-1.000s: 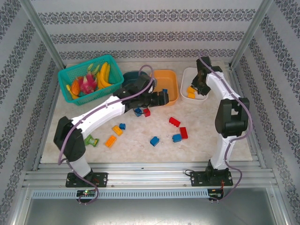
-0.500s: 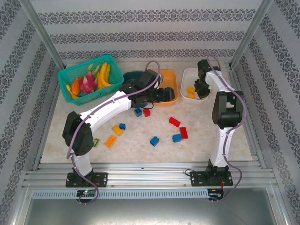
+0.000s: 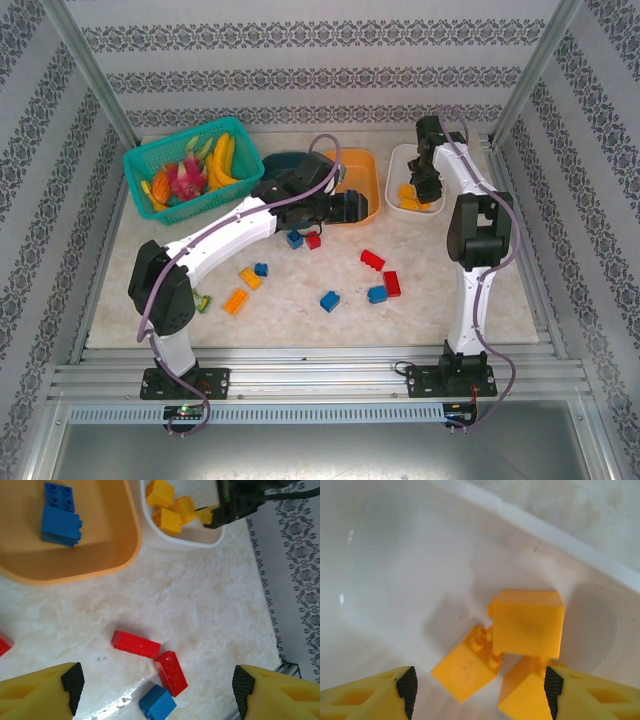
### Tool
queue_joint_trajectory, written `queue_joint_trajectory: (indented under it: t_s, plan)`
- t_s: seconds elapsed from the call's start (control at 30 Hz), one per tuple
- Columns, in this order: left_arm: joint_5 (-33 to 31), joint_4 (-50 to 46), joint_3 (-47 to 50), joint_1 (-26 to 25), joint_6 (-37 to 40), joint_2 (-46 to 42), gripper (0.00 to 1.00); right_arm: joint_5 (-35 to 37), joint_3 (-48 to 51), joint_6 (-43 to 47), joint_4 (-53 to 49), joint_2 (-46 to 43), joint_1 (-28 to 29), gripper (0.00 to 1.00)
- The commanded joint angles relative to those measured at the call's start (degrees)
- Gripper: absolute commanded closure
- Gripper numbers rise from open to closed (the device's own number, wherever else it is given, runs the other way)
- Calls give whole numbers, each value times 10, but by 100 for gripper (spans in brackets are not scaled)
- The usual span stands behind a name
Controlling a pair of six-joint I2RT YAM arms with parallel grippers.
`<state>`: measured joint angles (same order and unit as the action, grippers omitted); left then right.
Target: Sort the legos into containers by color
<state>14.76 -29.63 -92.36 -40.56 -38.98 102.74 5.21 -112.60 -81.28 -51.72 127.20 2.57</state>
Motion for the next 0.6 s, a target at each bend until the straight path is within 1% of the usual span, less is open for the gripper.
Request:
queue_joint_trajectory:
  t_s: [0.0, 0.1, 0.17, 0.2, 0.27, 0.3, 0.37, 0.43, 0.5, 0.57]
  plan:
    - [-34, -45, 21, -5, -3, -32, 19, 28, -14, 5, -12, -67, 13, 31]
    - [-57, -72, 48, -3, -45, -31, 19, 26, -2, 58, 13, -117, 29, 32]
    - [-77, -80, 72, -3, -84, -30, 19, 21, 24, 126, 41, -159, 47, 32]
    - [-90, -80, 88, -4, -113, -31, 19, 13, 54, 172, 62, -189, 59, 32]
    - [-119, -79, 113, -4, -158, -32, 18, -11, 138, 258, 125, -262, 81, 31]
    - [-136, -81, 122, -5, -179, -29, 18, -30, 201, 300, 166, -310, 94, 30]
    - [-160, -86, 126, -7, -207, -18, 17, -104, 329, 368, 260, -405, 112, 29]
    - [-184, -99, 117, -12, -231, 3, 16, -192, 451, 416, 320, -503, 128, 27]
    - [-196, -102, 111, -15, -252, 23, 14, -244, 530, 446, 320, -580, 148, 26]
    - [-196, -94, 113, -15, -277, 43, 12, -269, 595, 459, 298, -652, 167, 25]
